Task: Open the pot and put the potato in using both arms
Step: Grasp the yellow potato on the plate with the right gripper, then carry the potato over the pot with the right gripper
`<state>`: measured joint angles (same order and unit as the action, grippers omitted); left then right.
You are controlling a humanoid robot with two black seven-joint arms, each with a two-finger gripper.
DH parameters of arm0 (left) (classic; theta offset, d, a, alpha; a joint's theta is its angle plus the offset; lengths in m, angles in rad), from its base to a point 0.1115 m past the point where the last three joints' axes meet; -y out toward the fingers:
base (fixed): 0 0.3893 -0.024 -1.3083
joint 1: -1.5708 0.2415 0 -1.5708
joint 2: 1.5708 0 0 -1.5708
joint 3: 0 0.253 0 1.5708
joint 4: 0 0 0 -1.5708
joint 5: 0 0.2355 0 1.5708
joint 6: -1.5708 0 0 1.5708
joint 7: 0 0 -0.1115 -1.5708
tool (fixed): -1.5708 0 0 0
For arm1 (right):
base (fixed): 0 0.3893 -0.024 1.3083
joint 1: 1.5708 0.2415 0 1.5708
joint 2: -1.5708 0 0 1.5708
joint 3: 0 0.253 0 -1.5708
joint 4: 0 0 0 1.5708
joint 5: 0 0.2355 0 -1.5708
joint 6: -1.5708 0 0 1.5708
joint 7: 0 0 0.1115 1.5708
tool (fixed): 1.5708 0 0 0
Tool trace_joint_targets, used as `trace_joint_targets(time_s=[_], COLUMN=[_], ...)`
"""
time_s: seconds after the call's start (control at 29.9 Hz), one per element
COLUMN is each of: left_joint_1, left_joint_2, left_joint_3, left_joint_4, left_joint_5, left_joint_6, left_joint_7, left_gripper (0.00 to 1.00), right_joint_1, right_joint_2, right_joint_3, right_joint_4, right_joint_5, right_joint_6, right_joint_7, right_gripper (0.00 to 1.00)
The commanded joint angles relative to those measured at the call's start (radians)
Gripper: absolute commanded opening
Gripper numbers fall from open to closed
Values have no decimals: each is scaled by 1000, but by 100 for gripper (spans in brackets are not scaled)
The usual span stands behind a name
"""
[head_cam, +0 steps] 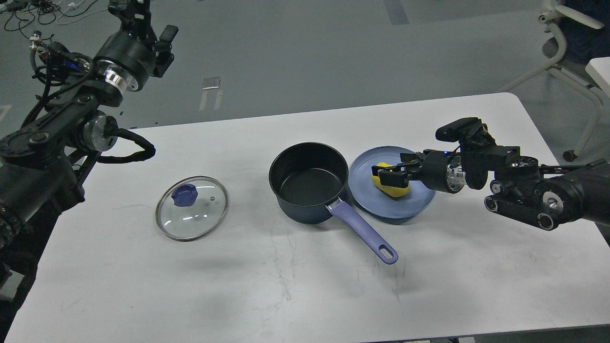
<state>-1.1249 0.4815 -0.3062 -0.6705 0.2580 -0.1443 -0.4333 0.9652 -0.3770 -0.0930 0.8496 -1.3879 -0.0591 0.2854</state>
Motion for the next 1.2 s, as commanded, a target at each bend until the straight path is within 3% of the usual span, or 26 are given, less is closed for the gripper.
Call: trace_joint_targets(time_s=[0.0,0.13,0.2,0.3,0.4,0.63,0.94,1.0,1.07,1.17], left_joint_1=[4,19,33,36,36,42,45,45,43,43], left_joint_2=[5,3,2,5,6,6,5,2,0,5], left_joint_3=[4,7,9,10,10,12,12,10,10,10], left_joint_4=[0,2,2,2,2,2,2,2,2,2], left_joint_5=[1,3,4,4,4,13,40,40,40,40], left_joint_6=[0,2,2,2,2,2,3,2,2,3], left_joint_7=[-2,-25,-42,-47,-47,-47,-48,-48,-48,-48], left_gripper=[98,98,98,98,98,98,98,98,98,98], right_joint_1=[0,-2,-11,-23,-40,-37,122,158,184,185], right_joint_2=[36,52,56,58,56,56,-43,-43,-27,41], right_joint_3=[-40,-53,-57,-60,-63,-60,-44,-42,-42,-53], right_joint_4=[-35,-57,-58,-58,-60,-54,78,100,108,86], right_joint_5=[1,1,1,1,1,6,23,26,43,46], right_joint_6=[-10,-11,-11,-15,-45,-62,-105,-107,-99,-91], right_joint_7=[0,0,0,0,1,3,32,52,107,112], right_gripper=[94,85,72,61,38,29,29,29,29,29])
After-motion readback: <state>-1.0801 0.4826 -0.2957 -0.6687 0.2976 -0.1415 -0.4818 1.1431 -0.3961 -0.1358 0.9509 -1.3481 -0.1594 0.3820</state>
